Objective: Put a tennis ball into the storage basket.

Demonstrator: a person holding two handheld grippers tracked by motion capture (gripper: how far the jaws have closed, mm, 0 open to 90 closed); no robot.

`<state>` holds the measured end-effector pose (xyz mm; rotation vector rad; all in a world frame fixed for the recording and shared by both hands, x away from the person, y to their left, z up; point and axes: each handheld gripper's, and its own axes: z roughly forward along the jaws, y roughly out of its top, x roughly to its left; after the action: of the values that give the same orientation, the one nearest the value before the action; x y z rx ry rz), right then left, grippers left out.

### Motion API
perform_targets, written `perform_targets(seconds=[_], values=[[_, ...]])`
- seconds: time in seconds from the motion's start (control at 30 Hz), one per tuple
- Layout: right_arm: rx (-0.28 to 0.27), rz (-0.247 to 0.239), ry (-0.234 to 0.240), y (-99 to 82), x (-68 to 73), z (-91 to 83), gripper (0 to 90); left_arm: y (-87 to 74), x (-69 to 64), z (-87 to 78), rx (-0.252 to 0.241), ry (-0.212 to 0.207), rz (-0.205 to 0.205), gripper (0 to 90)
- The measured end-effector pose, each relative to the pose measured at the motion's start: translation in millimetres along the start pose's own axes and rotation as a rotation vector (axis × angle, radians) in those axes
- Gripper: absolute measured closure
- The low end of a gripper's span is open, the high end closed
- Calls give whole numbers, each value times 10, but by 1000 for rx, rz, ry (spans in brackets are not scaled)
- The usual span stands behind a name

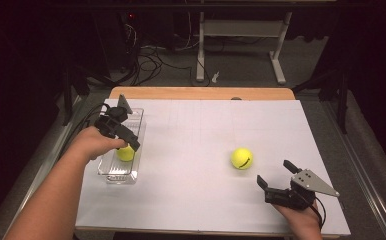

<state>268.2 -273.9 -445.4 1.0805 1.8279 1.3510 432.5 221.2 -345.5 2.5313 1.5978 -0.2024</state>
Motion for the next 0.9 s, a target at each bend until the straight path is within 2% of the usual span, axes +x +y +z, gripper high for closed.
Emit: perform_targets(seconds=[0.13, 0.33, 0.47, 0.53, 0.9], values=[[-2, -4, -1, 0, 0, 0, 3, -37, -71, -12, -1, 9, 13, 8], [-1, 0, -3, 2, 10, 2, 3, -97, -152, -49, -32, 0, 30, 8], [1, -3, -2, 1, 13, 8, 3, -135, -224, -56, -25, -1, 50, 8], [2, -2, -1, 0, 15, 11, 3, -153, -276, -61, -26, -16, 62, 8], [2, -2, -1, -1, 24, 13, 3, -191, -537, -3, -12, -41, 131, 8]])
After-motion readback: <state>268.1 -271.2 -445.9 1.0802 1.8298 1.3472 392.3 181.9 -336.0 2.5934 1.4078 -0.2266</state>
